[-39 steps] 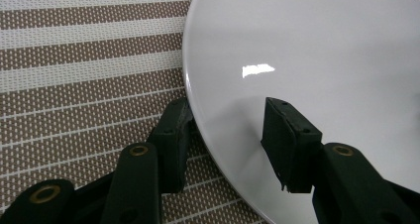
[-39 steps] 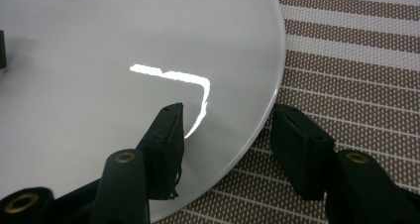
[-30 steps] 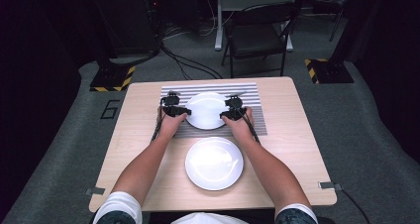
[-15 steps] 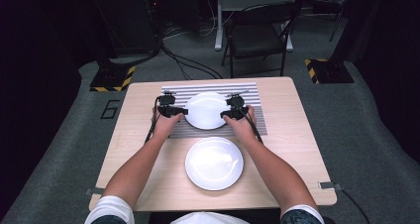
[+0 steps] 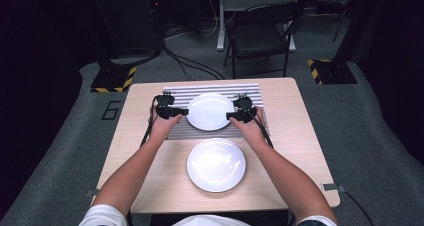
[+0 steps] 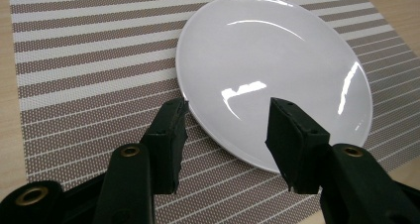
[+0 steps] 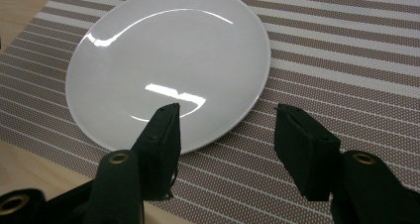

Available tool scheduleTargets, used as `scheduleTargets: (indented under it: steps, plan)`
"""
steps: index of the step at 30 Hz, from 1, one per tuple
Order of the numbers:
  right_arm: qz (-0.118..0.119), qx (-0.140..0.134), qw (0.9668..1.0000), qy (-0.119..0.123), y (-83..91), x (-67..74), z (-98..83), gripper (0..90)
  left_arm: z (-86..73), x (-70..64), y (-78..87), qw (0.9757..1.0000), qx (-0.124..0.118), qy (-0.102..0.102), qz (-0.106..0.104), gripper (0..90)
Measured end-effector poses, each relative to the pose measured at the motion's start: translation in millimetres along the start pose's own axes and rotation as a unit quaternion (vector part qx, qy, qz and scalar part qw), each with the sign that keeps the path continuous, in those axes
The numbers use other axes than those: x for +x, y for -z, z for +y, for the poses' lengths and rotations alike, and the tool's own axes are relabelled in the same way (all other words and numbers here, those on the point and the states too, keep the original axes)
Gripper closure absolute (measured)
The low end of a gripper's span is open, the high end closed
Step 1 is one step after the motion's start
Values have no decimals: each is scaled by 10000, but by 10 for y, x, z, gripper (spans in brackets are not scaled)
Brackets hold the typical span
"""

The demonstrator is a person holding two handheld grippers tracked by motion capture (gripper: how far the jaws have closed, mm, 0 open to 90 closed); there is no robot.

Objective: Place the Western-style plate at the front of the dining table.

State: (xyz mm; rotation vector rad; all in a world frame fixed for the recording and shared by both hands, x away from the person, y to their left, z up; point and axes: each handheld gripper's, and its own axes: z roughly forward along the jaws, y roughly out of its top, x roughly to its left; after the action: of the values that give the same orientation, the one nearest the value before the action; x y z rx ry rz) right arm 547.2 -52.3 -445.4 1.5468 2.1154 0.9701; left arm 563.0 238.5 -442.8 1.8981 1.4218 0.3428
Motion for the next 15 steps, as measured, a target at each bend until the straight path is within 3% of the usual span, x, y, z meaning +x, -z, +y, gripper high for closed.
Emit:
scheduleTargets:
  steps: [7,15]
  plan:
    - [164,-123,9998,-40,222,-33,-2,436,4,15,142,9999,-114,-49,-12,493]
    - [167,-228,9996,-18,390,-53,-7,436,-4,22,253,9999,-127,-104,14,493]
